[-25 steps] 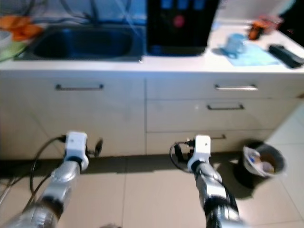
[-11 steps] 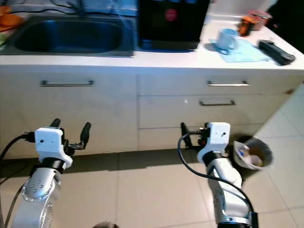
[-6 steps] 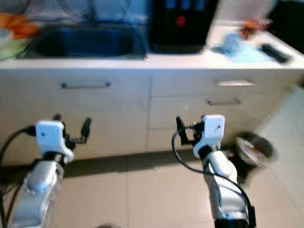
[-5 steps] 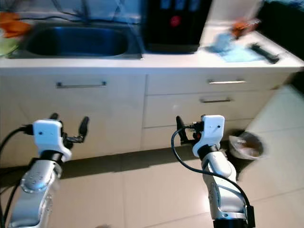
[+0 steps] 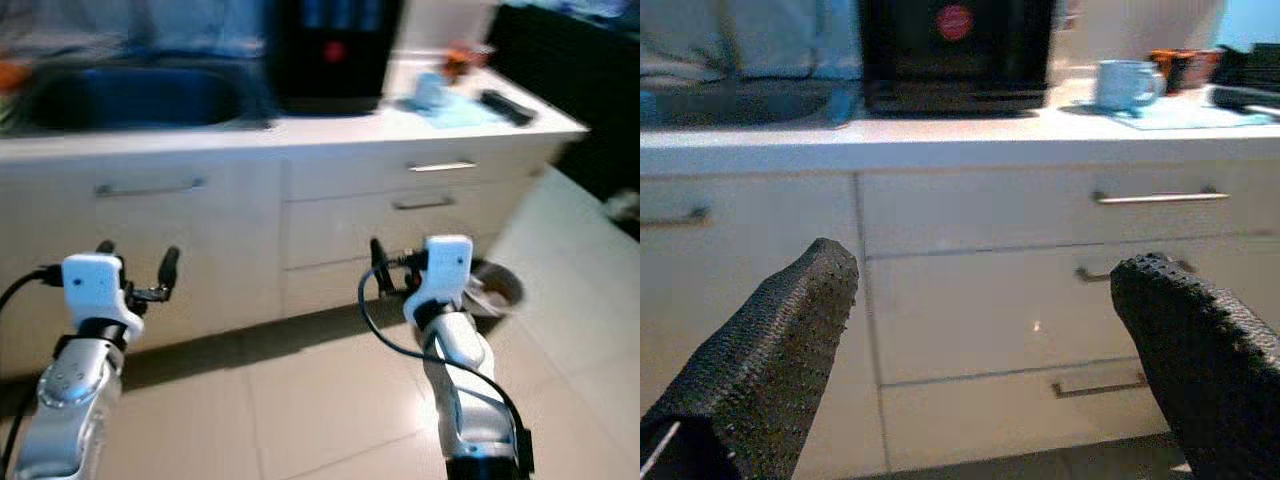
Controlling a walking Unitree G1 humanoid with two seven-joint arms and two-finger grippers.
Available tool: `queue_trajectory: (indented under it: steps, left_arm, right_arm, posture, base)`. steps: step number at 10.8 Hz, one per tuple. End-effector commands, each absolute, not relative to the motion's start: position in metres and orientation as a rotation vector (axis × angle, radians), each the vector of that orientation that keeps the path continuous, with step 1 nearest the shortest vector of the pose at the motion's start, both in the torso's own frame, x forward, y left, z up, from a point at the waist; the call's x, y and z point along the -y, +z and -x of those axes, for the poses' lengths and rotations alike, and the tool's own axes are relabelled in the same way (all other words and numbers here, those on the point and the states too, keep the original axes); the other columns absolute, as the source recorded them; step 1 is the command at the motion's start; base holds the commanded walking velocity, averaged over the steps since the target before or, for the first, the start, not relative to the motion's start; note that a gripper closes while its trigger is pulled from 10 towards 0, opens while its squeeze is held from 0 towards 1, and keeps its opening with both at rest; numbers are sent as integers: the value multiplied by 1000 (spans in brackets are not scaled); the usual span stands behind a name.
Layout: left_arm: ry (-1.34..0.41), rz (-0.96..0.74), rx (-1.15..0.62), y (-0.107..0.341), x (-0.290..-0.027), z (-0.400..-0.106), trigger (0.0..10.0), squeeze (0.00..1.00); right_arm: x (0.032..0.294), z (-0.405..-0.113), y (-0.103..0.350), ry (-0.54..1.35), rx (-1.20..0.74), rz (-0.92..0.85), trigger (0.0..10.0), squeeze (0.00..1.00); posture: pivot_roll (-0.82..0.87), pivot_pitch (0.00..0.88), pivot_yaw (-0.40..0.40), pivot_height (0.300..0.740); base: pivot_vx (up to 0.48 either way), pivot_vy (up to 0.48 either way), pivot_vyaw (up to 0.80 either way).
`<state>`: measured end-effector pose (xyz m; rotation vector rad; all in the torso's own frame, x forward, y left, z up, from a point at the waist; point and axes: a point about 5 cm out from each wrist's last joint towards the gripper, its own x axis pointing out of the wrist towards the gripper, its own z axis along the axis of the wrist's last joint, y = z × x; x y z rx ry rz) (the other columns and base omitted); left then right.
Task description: Kitchen organization
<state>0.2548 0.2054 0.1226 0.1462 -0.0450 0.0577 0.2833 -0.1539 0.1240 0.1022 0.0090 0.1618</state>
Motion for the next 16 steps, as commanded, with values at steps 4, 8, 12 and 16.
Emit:
queue_trajectory:
  steps: [4,8,12,16]
  left_arm:
    - [55,-124,46,122,-200,-257,10000,0]
    - [73,-115,38,119,-201,-257,10000,0]
    - [85,-107,30,117,-202,-259,10000,0]
    - [94,-116,35,118,-203,-259,10000,0]
  right_arm:
    - [159,-286,127,110,0,-112,10000,0]
    - [161,-288,124,94,-33,-112,10000,0]
    - [161,-291,123,103,-40,-102,10000,0]
    - [160,-293,121,111,-47,-101,10000,0]
  posture:
    - [60,7,-63,740]
    - [62,5,-66,740]
    - [67,0,-71,740]
    - [70,0,-69,740]
  base:
    - [422,0,0]
    - [284,382,0]
    - [0,468,0]
    - [0,475,0]
